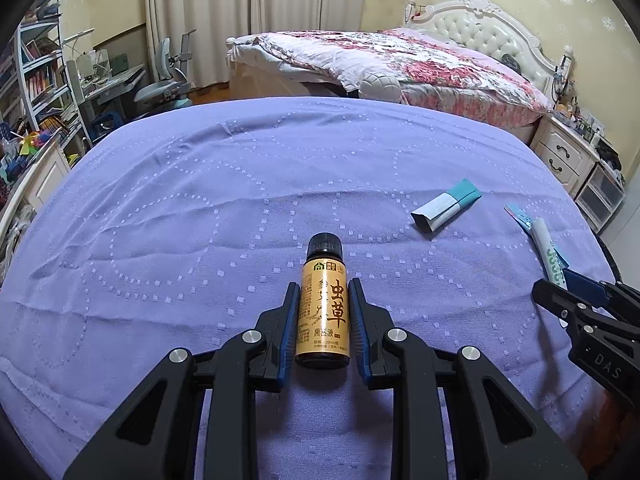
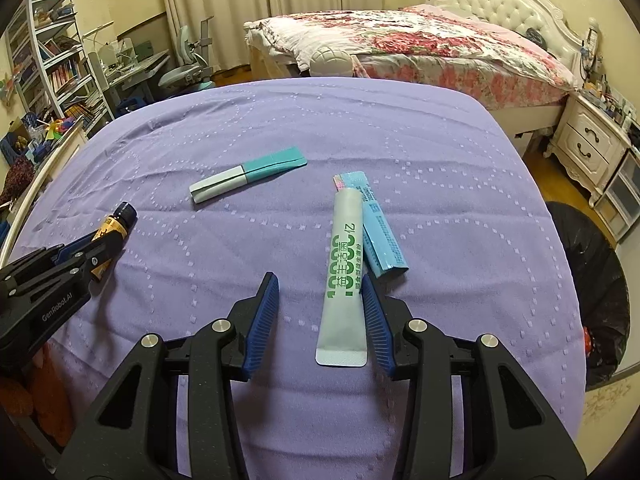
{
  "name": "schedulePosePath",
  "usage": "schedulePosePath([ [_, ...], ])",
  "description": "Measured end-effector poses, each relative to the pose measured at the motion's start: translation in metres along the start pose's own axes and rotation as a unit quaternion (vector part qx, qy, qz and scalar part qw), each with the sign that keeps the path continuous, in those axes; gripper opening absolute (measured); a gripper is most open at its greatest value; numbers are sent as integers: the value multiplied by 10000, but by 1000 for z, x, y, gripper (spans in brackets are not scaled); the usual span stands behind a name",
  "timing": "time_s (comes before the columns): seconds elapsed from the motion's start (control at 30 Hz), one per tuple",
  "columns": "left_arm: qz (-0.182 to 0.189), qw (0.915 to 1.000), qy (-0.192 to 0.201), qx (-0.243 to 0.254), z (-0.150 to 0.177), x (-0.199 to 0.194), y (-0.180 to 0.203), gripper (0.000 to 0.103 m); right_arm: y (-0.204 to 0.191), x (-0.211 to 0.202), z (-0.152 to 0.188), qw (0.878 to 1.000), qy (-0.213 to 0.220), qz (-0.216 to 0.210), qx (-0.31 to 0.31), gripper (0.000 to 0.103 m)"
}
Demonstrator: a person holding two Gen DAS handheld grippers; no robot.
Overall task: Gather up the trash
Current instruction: 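Hold the brown bottle in the left tool while the right tool grasps the white toothpaste tube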
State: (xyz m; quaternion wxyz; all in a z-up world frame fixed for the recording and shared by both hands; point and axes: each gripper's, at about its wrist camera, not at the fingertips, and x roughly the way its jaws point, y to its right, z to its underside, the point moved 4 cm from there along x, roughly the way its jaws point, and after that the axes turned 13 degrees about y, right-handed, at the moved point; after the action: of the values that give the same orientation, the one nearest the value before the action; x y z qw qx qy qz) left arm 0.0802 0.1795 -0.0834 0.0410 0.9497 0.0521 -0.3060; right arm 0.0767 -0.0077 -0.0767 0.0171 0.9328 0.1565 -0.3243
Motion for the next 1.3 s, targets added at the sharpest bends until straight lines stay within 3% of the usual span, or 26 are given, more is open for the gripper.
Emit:
schedulePosePath([
  [0.17,73,10000,-14,-59,1,0,-2,26,-3,8,-5,10000,9,38,-5,42],
  [0.23,94,9999,-10,-69,1,-1,-2,26,-3,9,-6,10000,10,76,-29,35],
  [0.37,124,9999,1,-82,1,-2,-3,26,-7,11,-6,9997,17,157,-199,32],
  [0.6,128,9999,11,-93,2,-3,-3,26,-11,10,-4,9990,21,254,-371,18],
  [1.3,137,9997,197,-75,-2,-18,10,25,-7,-13,-2,9994,217,170,-224,17],
])
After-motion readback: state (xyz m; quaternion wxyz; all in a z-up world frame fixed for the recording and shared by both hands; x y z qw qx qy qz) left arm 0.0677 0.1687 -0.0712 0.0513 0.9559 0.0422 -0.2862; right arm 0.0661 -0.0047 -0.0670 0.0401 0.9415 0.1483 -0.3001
